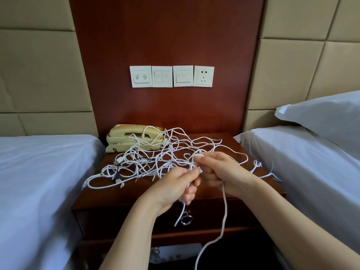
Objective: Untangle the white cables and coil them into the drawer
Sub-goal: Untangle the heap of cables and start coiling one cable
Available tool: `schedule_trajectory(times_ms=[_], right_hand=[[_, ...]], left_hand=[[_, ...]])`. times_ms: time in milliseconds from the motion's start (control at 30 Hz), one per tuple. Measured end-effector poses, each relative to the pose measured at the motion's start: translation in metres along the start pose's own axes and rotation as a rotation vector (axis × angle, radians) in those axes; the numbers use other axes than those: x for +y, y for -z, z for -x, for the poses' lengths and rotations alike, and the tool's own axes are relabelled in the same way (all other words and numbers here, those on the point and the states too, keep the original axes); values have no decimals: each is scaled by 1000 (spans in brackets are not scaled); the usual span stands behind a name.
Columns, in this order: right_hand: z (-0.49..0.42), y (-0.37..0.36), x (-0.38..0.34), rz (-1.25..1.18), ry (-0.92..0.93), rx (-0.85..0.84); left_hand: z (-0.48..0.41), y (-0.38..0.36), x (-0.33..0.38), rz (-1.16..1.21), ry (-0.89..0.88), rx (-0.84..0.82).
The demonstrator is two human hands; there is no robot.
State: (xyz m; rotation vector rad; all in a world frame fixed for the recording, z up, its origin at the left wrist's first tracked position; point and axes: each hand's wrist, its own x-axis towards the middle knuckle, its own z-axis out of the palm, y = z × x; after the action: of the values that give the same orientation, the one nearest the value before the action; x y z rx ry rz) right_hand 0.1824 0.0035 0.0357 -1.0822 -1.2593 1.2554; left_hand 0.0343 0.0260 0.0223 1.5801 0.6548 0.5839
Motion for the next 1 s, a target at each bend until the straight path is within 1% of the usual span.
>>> schedule_trajectory(times_ms=[100, 167, 233, 333, 433, 500, 600, 700, 800, 900, 1000], right_hand=[[-1, 10, -2, -93, -6, 25], [0, 13, -2, -56, -6, 10], [-1, 14, 3, 86, -16, 10], [-4, 9, 14, 339, -3, 80], [-8, 0, 20, 452, -2, 108], [-8, -3, 21, 578, -19, 58], [-3, -8, 20, 802, -15, -57], [1, -18, 17, 991, 48, -135], [2, -21, 15, 1142, 104, -169], [6, -23, 10, 1153, 125, -210], [11, -28, 4, 1123, 151, -266]], left_hand=[[3, 2, 2, 3, -2, 3], [3, 3, 2, 8, -9, 16], [4, 3, 1, 32, -12, 32], [2, 2, 0, 158, -25, 53], [0, 3, 1, 351, -59, 76], [-1, 5, 2, 458, -83, 105], [-2, 7, 2, 503, -100, 196], [-6, 9, -2, 555, -92, 296], [-9, 13, -2, 607, -90, 407], [-13, 15, -4, 556, -112, 528], [-16, 16, -7, 342, -137, 615]])
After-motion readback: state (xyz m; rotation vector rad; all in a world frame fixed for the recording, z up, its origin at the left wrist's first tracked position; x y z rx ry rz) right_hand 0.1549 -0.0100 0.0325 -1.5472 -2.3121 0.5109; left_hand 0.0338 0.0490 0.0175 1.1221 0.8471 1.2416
